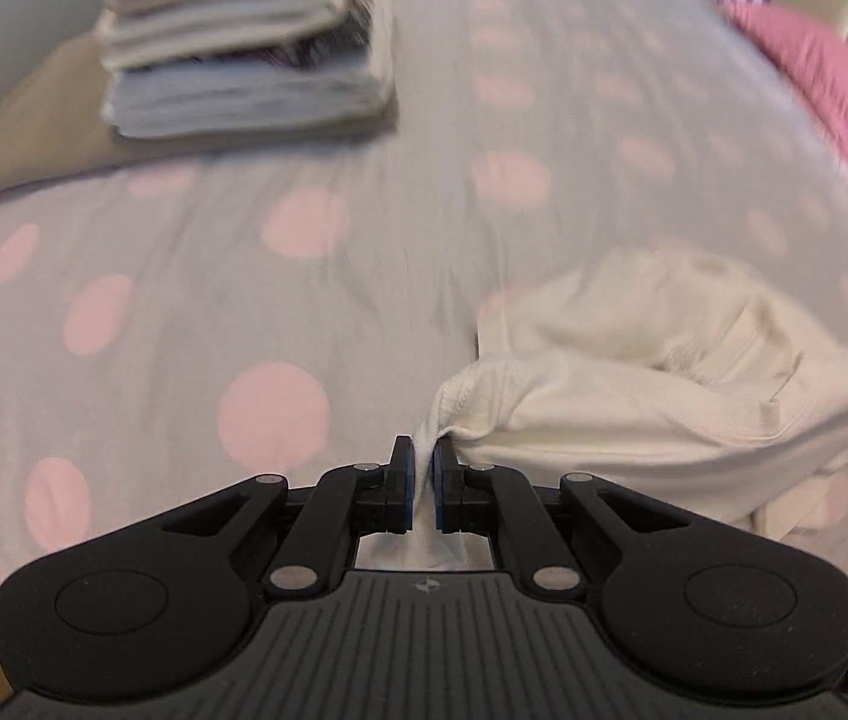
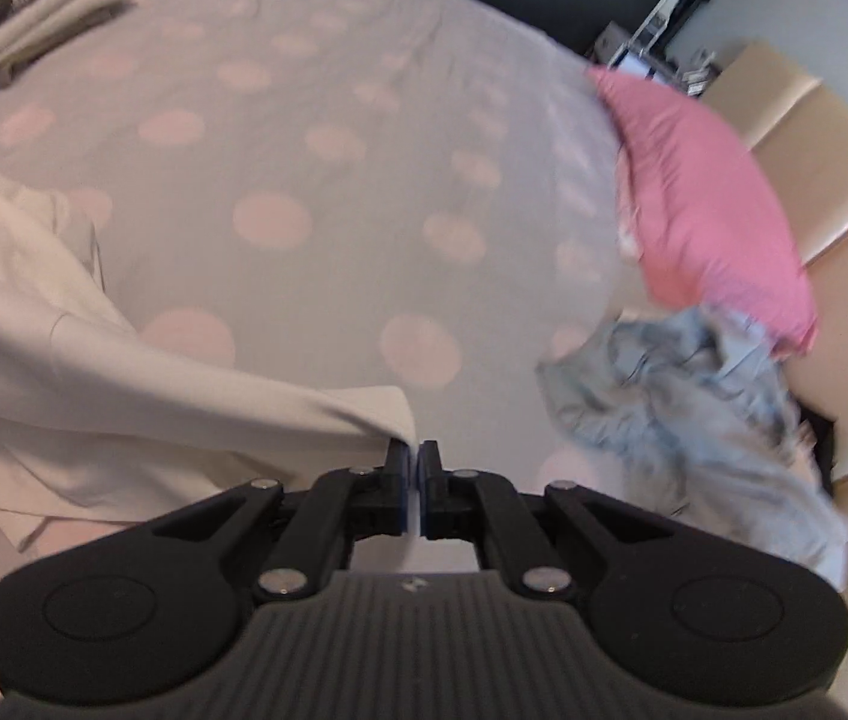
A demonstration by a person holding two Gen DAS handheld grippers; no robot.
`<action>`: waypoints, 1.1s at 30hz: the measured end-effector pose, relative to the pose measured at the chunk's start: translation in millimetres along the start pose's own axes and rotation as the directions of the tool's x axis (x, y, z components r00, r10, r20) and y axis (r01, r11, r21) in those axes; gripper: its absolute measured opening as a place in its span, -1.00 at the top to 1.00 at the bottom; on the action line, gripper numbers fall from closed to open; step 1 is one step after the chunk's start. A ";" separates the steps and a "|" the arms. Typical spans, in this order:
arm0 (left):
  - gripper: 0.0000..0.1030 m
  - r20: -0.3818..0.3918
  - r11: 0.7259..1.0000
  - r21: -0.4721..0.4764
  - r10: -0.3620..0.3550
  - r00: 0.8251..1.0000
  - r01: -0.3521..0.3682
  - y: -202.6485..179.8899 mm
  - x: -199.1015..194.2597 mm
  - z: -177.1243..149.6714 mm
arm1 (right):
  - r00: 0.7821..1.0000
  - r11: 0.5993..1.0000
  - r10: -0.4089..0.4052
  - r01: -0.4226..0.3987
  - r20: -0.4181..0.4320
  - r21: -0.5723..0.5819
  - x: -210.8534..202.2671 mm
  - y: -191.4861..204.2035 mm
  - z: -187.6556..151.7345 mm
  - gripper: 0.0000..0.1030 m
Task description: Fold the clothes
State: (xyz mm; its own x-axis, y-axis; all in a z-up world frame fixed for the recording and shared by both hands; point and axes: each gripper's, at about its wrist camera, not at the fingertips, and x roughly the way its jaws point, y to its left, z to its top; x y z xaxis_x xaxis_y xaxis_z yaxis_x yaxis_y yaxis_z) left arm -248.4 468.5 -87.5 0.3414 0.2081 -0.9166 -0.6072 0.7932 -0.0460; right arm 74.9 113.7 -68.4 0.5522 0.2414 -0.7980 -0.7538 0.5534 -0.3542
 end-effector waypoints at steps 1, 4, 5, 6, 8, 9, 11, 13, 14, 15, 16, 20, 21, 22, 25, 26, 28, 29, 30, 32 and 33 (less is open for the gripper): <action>0.90 0.006 1.000 0.026 0.000 1.000 0.000 -1.5 1.4 -4.0 | 1.000 1.000 0.014 -0.014 -0.007 0.012 7.9 0.2 -3.6 0.93; 0.85 0.047 0.999 0.035 0.001 0.999 -0.003 -2.4 3.9 -9.6 | 0.998 0.997 0.055 -0.054 -0.027 0.047 31.5 0.9 -14.4 0.92; 0.85 0.056 1.000 0.022 -0.003 0.998 0.002 -2.2 5.2 -9.5 | 0.997 0.996 0.069 -0.067 -0.034 0.059 39.4 1.1 -18.0 0.87; 0.85 0.065 1.000 0.006 -0.009 0.998 0.009 -2.4 6.3 -8.4 | 0.996 0.994 0.084 -0.082 -0.027 0.070 43.2 -0.3 -20.8 0.85; 0.84 0.086 1.000 -0.020 -0.020 0.996 0.022 -2.6 6.6 -6.4 | 0.994 0.991 0.109 -0.109 0.004 0.084 39.5 -3.7 -23.7 0.61; 0.79 0.100 0.999 -0.024 -0.024 0.995 0.026 -2.4 4.0 -5.8 | 0.993 0.990 0.114 -0.115 0.018 0.086 36.8 -4.0 -22.8 0.49; 0.69 0.128 0.999 -0.032 -0.030 0.991 0.034 -2.1 -1.1 -4.6 | 0.991 0.987 0.125 -0.128 0.046 0.091 31.3 -4.7 -20.9 0.16; 0.63 0.155 0.998 -0.040 -0.036 0.987 0.043 -1.7 -6.2 -3.4 | 0.988 0.985 0.135 -0.142 0.074 0.096 25.8 -5.3 -19.1 -0.15; 0.61 0.169 0.998 -0.043 -0.039 0.985 0.047 -1.5 -8.7 -2.8 | 0.986 0.984 0.140 -0.148 0.088 0.098 23.0 -5.6 -18.1 -0.47; 0.57 0.186 0.998 -0.049 -0.041 0.982 0.051 -1.1 -12.2 -2.3 | 0.984 0.983 0.145 -0.155 0.102 0.101 20.3 -5.9 -17.2 -0.61; 0.50 0.206 0.997 -0.055 -0.039 0.978 0.052 -0.7 -16.1 -1.9 | 0.982 0.982 0.149 -0.162 0.116 0.103 17.5 -6.2 -16.3 -0.76; 0.25 0.290 0.997 -0.053 -0.032 0.956 0.049 -2.5 -28.9 -1.1 | 0.971 0.976 0.168 -0.188 0.172 0.110 6.5 -7.5 -12.6 -0.81; 0.18 0.300 0.998 -0.040 -0.040 0.953 0.055 -3.6 -31.3 -1.0 | 0.967 0.974 0.173 -0.195 0.186 0.111 3.8 -7.8 -11.6 -0.81; 0.15 0.300 0.998 -0.023 -0.052 0.953 0.061 -5.1 -32.3 -0.9 | 0.964 0.973 0.177 -0.202 0.200 0.113 1.0 -8.1 -10.7 -0.81; 0.08 0.282 0.996 0.041 -0.086 0.955 0.077 -10.7 -32.8 -0.9 | 0.951 0.969 0.194 -0.224 0.239 0.105 -6.2 -6.4 -7.3 -0.81; 0.08 0.277 0.995 0.064 -0.090 0.957 0.075 -12.9 -32.2 -1.5 | 0.946 0.969 0.210 -0.236 0.248 0.080 -6.7 -0.7 -5.1 -0.79; 0.08 0.259 0.994 0.097 -0.079 0.963 0.055 -16.7 -27.1 -3.3 | 0.934 0.966 0.240 -0.257 0.265 0.030 -7.7 10.6 -0.7 -0.78; 0.08 0.243 0.993 0.104 -0.071 0.967 0.047 -17.3 -23.1 -3.6 | 0.927 0.964 0.256 -0.267 0.273 0.005 -8.2 16.3 1.5 -0.72; 0.08 0.227 0.993 0.111 -0.063 0.972 0.039 -18.0 -19.1 -4.0 | 0.921 0.961 0.271 -0.277 0.280 -0.021 -8.6 21.9 3.7 -0.65; 0.08 0.196 0.993 0.115 -0.051 0.979 0.029 -17.8 -12.0 -4.8 | 0.918 0.956 0.292 -0.287 0.269 -0.057 -5.8 33.4 8.6 -0.34; 0.08 0.184 0.993 0.114 -0.046 0.982 0.025 -17.3 -8.9 -5.6 | 0.918 0.954 0.300 -0.291 0.259 -0.072 -3.7 39.1 11.2 -0.28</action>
